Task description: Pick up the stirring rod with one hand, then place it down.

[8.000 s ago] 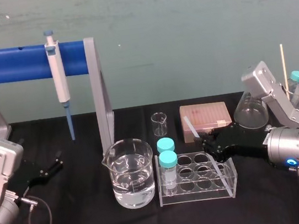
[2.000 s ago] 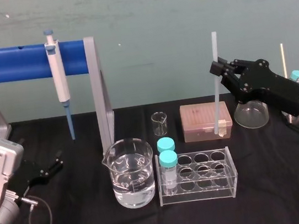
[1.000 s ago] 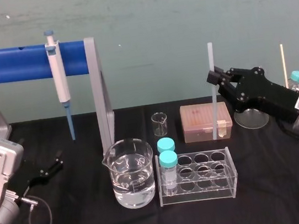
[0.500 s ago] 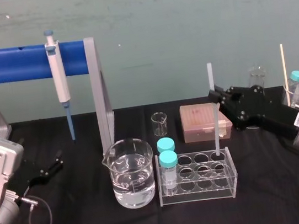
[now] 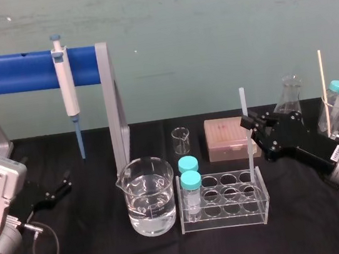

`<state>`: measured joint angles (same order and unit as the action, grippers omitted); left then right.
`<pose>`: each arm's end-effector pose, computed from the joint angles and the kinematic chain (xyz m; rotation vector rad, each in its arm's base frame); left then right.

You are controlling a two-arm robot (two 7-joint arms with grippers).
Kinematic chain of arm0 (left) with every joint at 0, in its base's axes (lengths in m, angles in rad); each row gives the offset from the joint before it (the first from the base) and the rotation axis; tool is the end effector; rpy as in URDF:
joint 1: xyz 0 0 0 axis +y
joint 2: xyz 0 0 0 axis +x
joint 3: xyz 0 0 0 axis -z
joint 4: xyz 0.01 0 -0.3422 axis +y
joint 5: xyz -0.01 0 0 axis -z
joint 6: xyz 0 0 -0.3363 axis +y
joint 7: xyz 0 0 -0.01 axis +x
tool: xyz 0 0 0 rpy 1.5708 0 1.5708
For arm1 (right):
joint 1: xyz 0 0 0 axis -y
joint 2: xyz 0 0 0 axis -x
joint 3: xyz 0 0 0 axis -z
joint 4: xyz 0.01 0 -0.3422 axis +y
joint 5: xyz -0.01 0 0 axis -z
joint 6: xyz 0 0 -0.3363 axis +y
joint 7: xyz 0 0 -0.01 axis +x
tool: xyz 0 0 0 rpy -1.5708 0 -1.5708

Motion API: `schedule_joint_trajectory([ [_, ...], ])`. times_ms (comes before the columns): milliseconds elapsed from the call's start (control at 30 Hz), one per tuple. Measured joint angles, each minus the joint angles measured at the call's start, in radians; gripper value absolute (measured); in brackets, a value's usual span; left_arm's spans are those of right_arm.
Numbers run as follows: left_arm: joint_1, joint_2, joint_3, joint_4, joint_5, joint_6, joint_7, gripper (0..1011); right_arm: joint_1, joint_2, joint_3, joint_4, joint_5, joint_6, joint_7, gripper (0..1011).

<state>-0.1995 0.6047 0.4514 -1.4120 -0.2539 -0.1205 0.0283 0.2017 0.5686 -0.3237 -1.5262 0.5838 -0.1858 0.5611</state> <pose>0.3926 0.1051 -0.3496 0.3045 -0.2850 1.2480 0.4043 -0.1027 -0.2938 0.0903 -0.1510 -0.7600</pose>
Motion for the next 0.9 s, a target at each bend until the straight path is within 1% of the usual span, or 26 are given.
schedule_joint_trajectory([
  [200,0.000,0.000,0.000,0.000,0.000,0.000,0.000,1000,-0.006,-0.018,0.013,0.008,-0.001,-0.001,0.007,64],
  [467,0.000,0.000,0.000,0.000,0.000,0.000,0.000,1000,-0.008,-0.031,0.021,0.016,0.004,0.001,0.029,64],
  [633,0.000,0.000,0.000,0.000,0.000,0.000,0.000,1000,-0.013,-0.028,0.019,0.021,0.013,0.006,0.057,64],
  [900,0.000,0.000,0.000,0.000,0.000,0.000,0.000,1000,-0.018,-0.018,0.017,0.020,0.021,0.010,0.076,64],
])
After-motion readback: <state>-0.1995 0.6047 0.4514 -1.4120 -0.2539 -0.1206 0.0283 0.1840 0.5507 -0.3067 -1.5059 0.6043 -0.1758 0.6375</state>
